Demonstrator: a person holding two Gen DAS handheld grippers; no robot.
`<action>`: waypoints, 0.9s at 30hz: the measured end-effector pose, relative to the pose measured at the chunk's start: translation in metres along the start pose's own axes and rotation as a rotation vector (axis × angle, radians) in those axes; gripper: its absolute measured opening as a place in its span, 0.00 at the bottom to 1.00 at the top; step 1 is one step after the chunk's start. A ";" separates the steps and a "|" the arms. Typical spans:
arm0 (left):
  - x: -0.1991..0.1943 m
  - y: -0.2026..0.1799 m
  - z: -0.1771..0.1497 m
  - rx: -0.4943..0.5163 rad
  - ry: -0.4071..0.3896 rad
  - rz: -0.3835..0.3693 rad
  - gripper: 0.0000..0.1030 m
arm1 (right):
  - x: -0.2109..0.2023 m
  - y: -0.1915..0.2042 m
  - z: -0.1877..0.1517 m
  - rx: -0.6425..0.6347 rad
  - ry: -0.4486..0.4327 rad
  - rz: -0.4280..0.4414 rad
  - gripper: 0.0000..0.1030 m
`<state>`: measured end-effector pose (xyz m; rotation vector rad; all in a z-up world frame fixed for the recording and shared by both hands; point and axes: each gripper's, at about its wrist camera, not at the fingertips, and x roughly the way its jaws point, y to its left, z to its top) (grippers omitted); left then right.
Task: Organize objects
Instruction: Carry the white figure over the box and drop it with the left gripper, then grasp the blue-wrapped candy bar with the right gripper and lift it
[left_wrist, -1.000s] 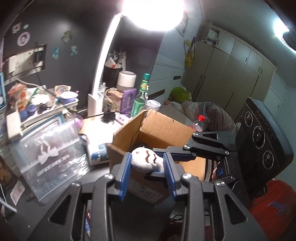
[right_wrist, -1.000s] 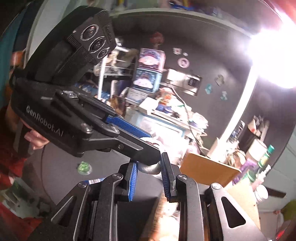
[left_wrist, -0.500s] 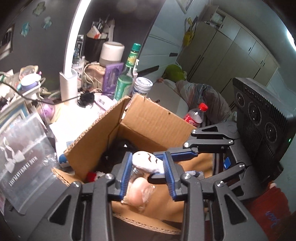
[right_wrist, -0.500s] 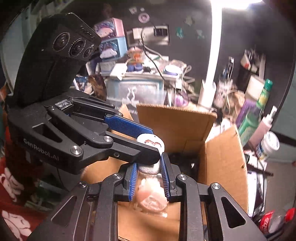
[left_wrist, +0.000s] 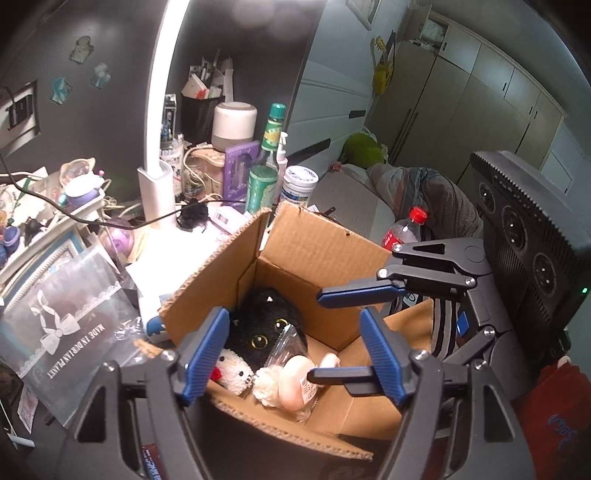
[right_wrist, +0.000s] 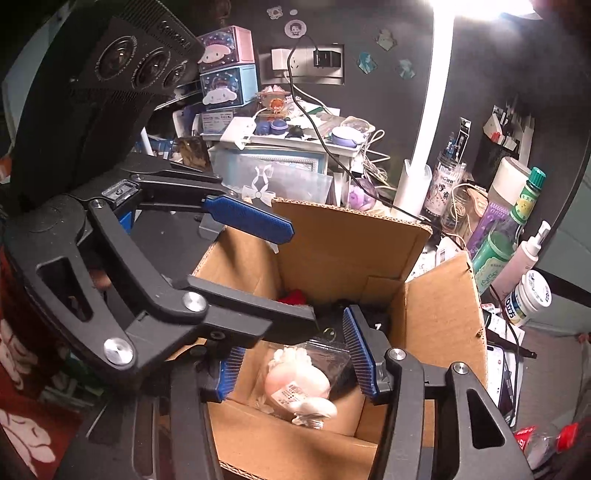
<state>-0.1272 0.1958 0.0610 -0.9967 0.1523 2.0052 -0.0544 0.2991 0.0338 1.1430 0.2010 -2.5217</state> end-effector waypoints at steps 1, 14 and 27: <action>-0.008 0.002 -0.001 -0.002 -0.015 0.009 0.71 | 0.000 0.000 0.001 0.000 -0.005 -0.001 0.46; -0.111 0.063 -0.075 -0.142 -0.213 0.181 0.78 | 0.004 0.089 0.022 -0.128 -0.132 0.181 0.46; -0.114 0.133 -0.218 -0.343 -0.190 0.406 0.81 | 0.126 0.177 -0.011 -0.149 0.012 0.297 0.46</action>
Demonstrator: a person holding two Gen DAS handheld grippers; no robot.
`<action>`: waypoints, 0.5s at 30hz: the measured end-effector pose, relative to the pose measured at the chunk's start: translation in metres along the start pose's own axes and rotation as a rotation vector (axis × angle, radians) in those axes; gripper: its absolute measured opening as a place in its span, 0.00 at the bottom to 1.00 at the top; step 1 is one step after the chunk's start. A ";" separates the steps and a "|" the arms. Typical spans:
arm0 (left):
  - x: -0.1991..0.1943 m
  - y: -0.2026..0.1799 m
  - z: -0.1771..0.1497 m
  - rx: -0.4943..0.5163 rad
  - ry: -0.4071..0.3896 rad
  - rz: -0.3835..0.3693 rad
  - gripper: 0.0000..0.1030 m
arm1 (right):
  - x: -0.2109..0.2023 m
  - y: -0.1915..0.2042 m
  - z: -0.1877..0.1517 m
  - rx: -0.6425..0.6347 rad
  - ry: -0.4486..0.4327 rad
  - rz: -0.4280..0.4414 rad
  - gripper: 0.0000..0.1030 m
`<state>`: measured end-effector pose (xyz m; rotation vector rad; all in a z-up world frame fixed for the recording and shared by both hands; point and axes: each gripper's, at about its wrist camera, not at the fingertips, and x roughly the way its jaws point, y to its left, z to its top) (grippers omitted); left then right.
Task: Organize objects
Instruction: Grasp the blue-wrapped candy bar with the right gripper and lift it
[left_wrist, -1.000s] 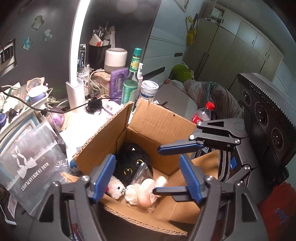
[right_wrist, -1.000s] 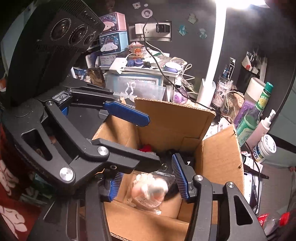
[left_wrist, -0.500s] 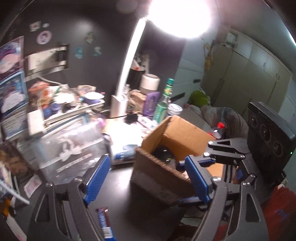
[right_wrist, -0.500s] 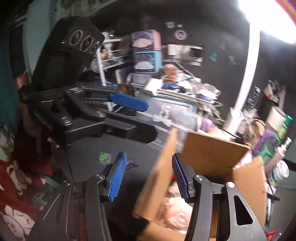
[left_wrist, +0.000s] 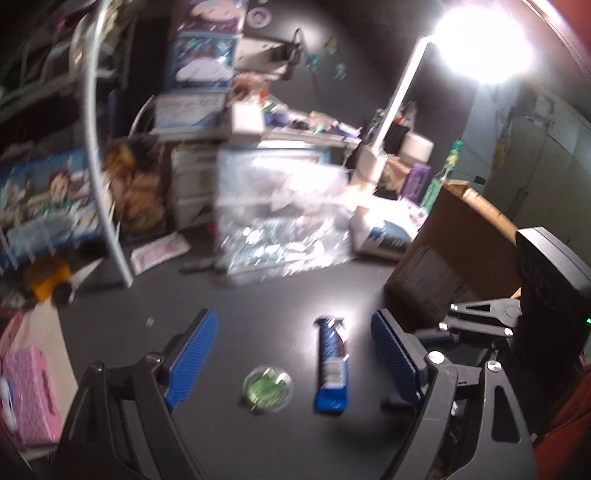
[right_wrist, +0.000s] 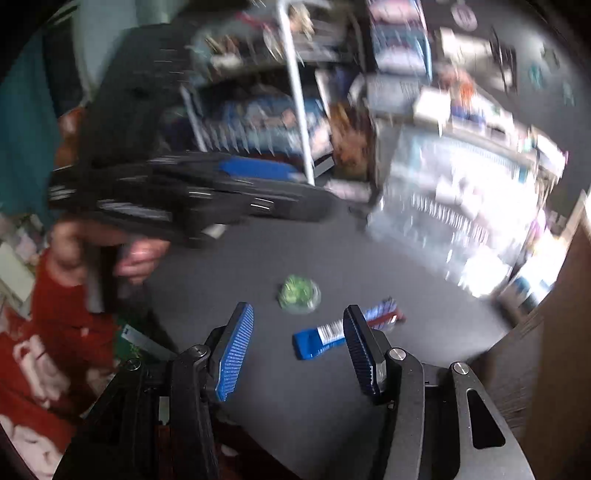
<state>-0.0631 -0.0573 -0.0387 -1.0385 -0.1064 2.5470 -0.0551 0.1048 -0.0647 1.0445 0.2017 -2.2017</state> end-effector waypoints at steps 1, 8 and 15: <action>0.001 0.004 -0.007 -0.009 0.006 0.009 0.81 | 0.011 -0.003 -0.004 0.017 0.015 -0.029 0.46; 0.000 0.020 -0.039 -0.054 0.033 0.010 0.81 | 0.067 -0.025 -0.021 0.130 0.093 -0.105 0.46; -0.001 0.012 -0.035 -0.037 0.019 -0.018 0.81 | 0.091 -0.024 -0.006 0.093 0.078 -0.171 0.54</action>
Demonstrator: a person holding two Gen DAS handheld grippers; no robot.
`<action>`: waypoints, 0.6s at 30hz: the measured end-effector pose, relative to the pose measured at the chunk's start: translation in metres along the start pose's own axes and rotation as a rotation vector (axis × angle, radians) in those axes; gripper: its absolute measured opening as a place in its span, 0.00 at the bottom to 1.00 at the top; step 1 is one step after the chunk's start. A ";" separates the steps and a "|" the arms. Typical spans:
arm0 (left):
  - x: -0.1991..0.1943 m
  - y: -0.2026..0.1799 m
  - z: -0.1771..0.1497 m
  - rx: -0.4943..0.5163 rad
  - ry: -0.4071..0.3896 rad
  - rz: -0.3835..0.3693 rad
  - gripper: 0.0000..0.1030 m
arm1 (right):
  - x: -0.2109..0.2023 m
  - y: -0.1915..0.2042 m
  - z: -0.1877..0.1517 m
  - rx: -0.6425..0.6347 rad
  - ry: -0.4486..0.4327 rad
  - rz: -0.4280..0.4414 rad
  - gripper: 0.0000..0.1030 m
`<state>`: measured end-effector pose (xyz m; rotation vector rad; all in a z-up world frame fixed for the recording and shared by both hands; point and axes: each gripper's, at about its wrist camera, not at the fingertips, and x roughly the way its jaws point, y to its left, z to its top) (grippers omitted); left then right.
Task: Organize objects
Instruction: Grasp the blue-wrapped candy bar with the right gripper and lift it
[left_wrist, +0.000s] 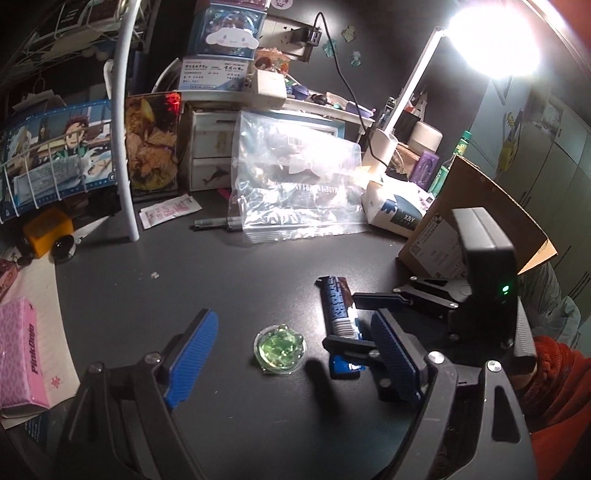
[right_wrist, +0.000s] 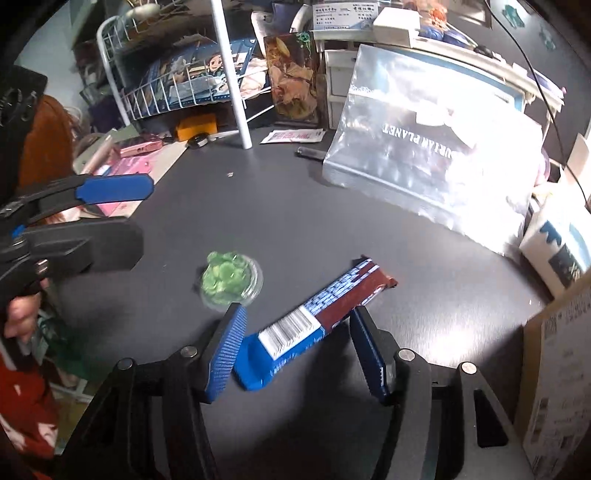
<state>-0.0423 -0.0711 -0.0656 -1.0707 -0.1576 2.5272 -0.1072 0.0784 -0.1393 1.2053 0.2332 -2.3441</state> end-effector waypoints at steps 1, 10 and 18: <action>0.000 -0.001 0.001 0.004 -0.001 -0.002 0.81 | -0.002 0.001 -0.002 -0.006 -0.002 -0.009 0.53; 0.003 0.003 0.005 -0.024 -0.004 0.000 0.81 | -0.009 -0.023 -0.011 -0.025 0.018 -0.106 0.53; 0.003 -0.001 0.008 -0.019 0.008 0.007 0.81 | -0.011 -0.024 -0.014 -0.042 0.022 -0.103 0.14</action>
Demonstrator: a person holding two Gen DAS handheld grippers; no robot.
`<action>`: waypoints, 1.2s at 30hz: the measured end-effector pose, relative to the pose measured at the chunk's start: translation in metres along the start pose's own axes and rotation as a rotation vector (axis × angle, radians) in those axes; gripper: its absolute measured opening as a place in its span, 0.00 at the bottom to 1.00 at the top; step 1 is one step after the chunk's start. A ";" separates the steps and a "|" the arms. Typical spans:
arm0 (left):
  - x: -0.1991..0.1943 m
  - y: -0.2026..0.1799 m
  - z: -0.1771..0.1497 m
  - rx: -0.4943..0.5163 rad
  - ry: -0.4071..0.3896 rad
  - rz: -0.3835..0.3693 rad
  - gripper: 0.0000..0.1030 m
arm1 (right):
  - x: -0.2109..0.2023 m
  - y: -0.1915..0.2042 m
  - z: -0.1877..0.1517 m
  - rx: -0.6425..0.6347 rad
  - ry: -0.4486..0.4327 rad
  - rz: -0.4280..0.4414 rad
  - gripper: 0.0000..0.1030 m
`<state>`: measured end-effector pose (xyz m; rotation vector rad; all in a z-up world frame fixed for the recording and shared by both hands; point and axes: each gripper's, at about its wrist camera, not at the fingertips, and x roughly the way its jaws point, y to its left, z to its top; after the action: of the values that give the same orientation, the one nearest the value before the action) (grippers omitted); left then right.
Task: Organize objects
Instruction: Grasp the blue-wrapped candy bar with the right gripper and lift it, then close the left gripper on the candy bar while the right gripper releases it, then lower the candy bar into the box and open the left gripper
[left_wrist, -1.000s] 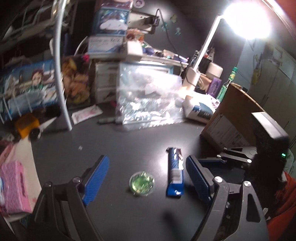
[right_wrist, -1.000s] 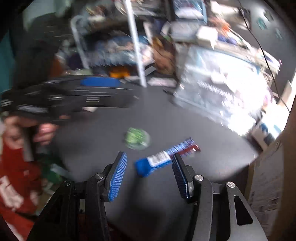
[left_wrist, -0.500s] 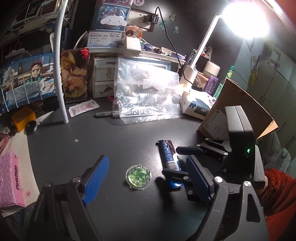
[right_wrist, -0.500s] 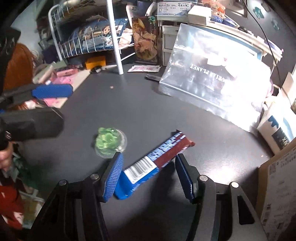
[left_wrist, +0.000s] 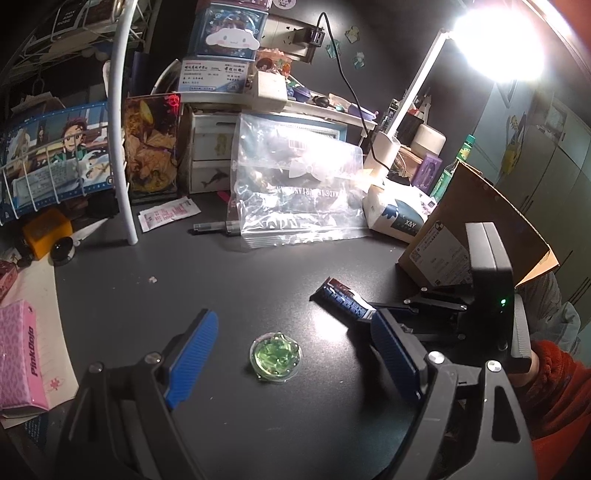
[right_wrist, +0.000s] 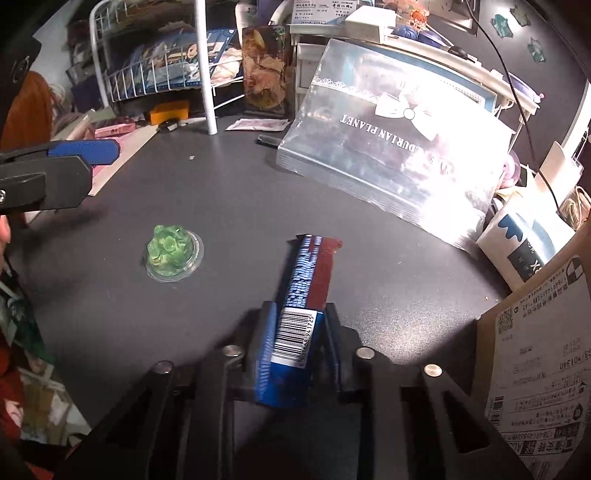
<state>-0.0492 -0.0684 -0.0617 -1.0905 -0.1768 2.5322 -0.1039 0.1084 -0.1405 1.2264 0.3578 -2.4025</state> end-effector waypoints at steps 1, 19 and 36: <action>0.000 -0.001 0.001 0.002 0.003 -0.003 0.81 | -0.001 -0.002 0.000 0.009 -0.001 0.012 0.14; -0.007 -0.067 0.059 0.093 -0.019 -0.295 0.48 | -0.127 0.000 0.022 -0.002 -0.215 0.297 0.14; 0.009 -0.190 0.143 0.306 -0.021 -0.371 0.36 | -0.223 -0.086 0.017 0.064 -0.328 0.162 0.14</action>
<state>-0.1033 0.1148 0.0803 -0.8252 0.0057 2.1519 -0.0396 0.2319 0.0538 0.8296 0.0784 -2.4322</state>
